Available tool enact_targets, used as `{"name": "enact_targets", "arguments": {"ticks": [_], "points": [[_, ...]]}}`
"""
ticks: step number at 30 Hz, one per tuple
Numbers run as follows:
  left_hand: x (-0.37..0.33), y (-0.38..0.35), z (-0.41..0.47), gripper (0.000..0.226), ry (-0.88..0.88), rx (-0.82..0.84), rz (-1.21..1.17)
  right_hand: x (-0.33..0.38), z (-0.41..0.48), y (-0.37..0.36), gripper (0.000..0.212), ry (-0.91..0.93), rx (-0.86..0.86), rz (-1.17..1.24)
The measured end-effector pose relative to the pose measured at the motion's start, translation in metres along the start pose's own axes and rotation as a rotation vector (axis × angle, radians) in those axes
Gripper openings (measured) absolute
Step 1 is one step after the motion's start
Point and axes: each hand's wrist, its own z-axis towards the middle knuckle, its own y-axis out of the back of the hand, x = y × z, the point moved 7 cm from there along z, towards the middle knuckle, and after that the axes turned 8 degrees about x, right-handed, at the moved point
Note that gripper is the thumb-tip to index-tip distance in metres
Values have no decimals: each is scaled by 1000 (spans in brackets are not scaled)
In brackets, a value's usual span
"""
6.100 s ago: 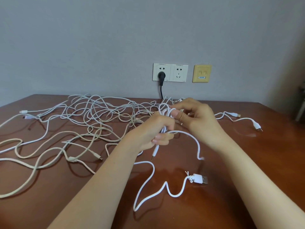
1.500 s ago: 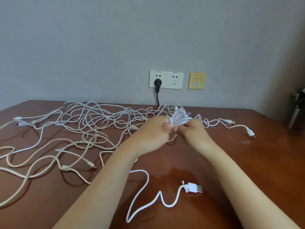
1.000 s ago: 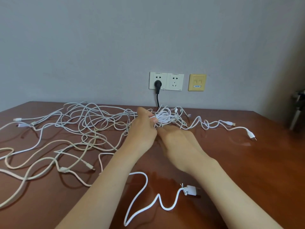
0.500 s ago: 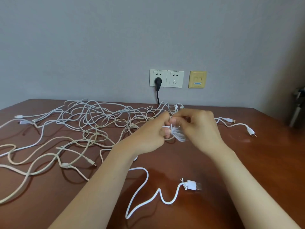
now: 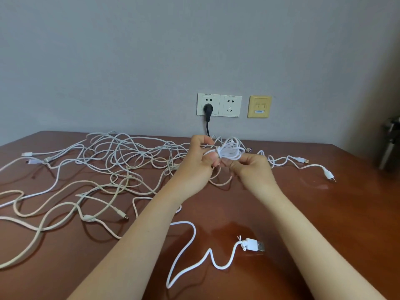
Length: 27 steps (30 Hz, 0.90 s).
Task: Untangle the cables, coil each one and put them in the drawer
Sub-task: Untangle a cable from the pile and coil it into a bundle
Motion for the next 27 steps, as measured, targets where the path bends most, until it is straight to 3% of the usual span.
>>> {"name": "enact_targets", "arguments": {"ticks": [6, 9, 13, 16, 20, 24, 27], "points": [[12, 16, 0, 16, 105, -202, -63, 30, -14, -22, 24, 349, -57, -691], [14, 18, 0, 19, 137, -228, 18, 41, -25, -29, 17, 574, -128, -762], [3, 6, -7, 32, 117, -135, 302, 45, -30, -22, 17, 706, -175, -657], [-10, 0, -10, 35, 39, -110, 436, 41, -25, -12, 19, 555, -136, -371], [-14, -2, -12, 33, -16, -122, 453, 22, -14, -1, 13, 294, -126, -75], [-14, -5, -12, 33, -52, -108, 411, 15, -10, 4, 12, 246, -134, 198], [-15, -7, -13, 37, -89, -99, 402, 18, -9, 4, 19, 279, -131, 170]]}}
